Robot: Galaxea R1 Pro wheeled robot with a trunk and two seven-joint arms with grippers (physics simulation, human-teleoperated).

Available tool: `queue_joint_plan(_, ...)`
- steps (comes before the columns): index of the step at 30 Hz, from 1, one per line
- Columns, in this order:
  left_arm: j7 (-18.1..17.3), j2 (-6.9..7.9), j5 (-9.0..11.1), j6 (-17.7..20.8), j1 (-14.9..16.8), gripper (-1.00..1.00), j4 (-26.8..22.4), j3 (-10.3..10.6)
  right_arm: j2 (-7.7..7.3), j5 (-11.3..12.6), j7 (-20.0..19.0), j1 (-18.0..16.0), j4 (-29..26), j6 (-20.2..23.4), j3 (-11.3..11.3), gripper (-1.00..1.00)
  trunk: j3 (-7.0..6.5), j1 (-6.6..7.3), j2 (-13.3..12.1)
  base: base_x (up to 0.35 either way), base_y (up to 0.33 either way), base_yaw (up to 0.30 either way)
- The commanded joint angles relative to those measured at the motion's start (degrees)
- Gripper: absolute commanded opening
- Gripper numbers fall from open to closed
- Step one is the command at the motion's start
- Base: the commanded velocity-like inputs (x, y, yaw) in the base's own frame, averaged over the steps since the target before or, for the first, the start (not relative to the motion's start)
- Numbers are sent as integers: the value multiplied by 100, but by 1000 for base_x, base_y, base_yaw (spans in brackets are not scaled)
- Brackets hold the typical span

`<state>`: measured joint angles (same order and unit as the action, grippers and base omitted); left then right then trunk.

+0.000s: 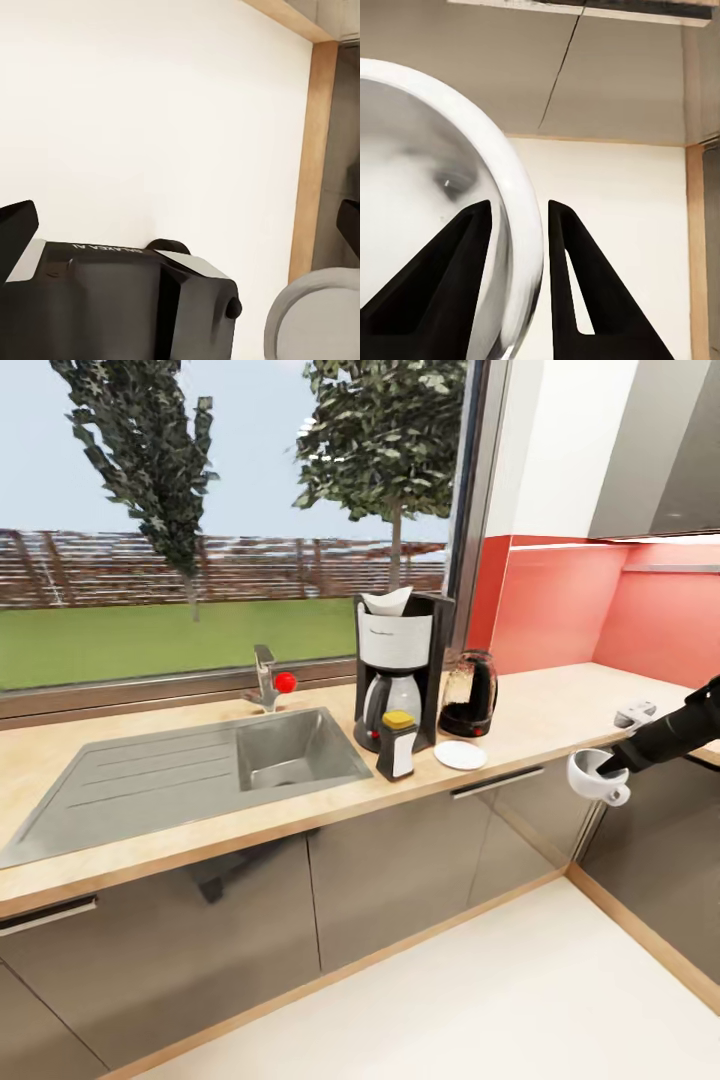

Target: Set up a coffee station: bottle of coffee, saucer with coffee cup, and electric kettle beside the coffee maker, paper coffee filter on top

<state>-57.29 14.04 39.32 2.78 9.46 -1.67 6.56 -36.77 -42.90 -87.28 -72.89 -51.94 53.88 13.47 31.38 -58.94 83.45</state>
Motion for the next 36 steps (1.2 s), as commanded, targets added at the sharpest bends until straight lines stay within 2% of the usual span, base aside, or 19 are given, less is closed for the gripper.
queue_joint_plan(1,-19,2,58,29,3,100,0,47,5,21,-53,-6,-11,59,14,-100,6,-1,3,145,-128,0)
queue_joint_plan(5,-19,2,58,29,3,100,0,47,29,549,-63,-6,-18,61,27,-100,6,-1,3,204,-183,0)
queue_joint_plan(9,-19,2,58,29,3,100,0,47,100,730,-61,-6,-28,122,36,-100,6,-1,3,214,-184,0)
queue_joint_plan(16,-21,2,58,29,3,100,0,47,153,790,-61,-6,-47,251,41,-100,6,-1,3,87,-65,15)
queue_joint_plan(23,-20,2,58,29,3,100,0,47,221,800,-61,-6,-85,279,41,-100,6,-1,3,10,-7,210)
queue_joint_plan(30,-19,2,58,29,3,100,0,47,231,796,-61,-6,-97,281,41,-100,6,-1,3,4,-9,116)
queue_joint_plan(36,-19,2,58,29,3,100,0,47,232,788,-61,-6,-97,278,39,-100,6,-1,3,94,-190,6)
